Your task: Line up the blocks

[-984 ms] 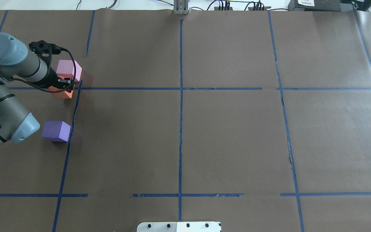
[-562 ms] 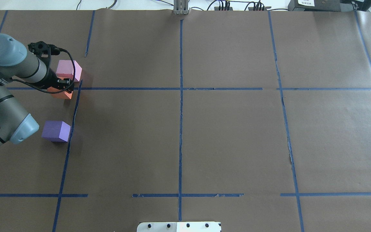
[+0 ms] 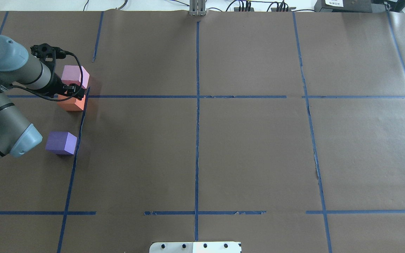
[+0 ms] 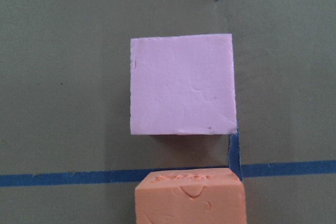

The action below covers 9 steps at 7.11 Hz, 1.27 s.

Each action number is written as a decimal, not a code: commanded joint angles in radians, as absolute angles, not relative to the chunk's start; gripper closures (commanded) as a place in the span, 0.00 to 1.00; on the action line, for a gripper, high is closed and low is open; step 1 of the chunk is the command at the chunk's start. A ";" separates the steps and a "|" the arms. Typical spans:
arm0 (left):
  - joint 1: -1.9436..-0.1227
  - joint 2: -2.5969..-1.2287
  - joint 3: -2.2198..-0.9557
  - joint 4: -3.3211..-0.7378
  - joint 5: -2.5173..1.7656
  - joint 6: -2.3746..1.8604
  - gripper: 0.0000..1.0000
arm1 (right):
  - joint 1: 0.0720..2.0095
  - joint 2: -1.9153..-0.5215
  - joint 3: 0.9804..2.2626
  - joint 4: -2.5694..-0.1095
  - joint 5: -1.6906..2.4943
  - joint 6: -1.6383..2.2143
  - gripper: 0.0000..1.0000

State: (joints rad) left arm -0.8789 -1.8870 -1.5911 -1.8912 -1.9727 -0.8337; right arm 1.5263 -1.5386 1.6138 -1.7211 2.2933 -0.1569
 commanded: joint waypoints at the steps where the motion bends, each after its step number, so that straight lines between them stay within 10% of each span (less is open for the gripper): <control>1: -0.897 -1.910 -1.693 -1.693 -1.985 -0.760 0.00 | 1.526 -1.539 1.614 -1.721 2.293 -0.156 0.00; 9: -1.505 -1.677 -1.555 -1.590 -2.310 0.095 0.00 | 1.526 -1.539 1.614 -1.721 2.293 -0.158 0.00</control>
State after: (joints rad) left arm -1.4598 -1.7005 -1.5790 -1.6214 -2.2059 0.0546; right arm 1.5263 -1.5386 1.6137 -1.7211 2.2933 -0.1568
